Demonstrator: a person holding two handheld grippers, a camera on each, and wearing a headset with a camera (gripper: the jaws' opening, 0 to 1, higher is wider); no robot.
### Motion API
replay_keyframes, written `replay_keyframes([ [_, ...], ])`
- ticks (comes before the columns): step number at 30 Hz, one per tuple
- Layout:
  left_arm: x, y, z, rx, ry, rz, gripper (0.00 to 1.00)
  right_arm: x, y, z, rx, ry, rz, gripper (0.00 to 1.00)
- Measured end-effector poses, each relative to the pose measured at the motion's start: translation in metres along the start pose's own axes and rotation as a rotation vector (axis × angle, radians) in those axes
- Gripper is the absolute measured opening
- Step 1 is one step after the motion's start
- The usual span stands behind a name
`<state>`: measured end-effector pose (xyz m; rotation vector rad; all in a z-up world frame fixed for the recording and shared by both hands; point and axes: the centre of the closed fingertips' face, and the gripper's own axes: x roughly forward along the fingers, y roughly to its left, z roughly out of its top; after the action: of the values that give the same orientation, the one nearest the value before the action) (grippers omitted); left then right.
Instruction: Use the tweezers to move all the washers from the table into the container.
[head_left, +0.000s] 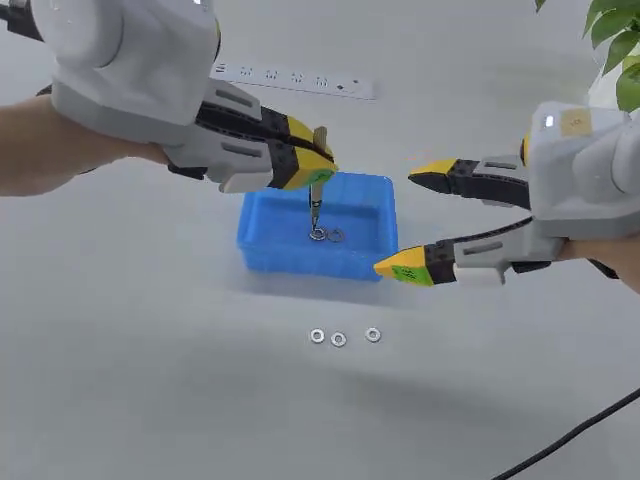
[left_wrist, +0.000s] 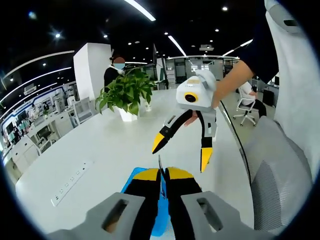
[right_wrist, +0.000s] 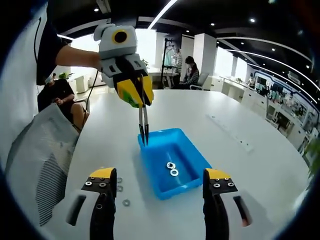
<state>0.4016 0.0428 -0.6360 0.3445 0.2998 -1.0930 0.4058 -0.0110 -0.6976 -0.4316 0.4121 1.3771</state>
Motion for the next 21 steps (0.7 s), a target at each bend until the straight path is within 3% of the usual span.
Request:
replay_keyframes([
  [6, 0.000, -0.020, 0.004, 0.011, 0.009, -0.021, 0.07, -0.012, 0.015, -0.022, 0.045, 0.023, 0.001, 0.78],
  [13, -0.004, -0.033, -0.003, -0.019, 0.018, 0.003, 0.07, -0.020, 0.024, -0.033, 0.092, 0.016, -0.014, 0.83],
  [16, -0.005, -0.042, -0.006, -0.020, 0.022, -0.005, 0.07, -0.023, 0.031, -0.040, 0.121, 0.021, -0.005, 0.83],
  [21, -0.005, -0.056, -0.013, -0.023, 0.026, -0.015, 0.07, -0.023, 0.048, -0.051, 0.144, 0.039, 0.028, 0.94],
])
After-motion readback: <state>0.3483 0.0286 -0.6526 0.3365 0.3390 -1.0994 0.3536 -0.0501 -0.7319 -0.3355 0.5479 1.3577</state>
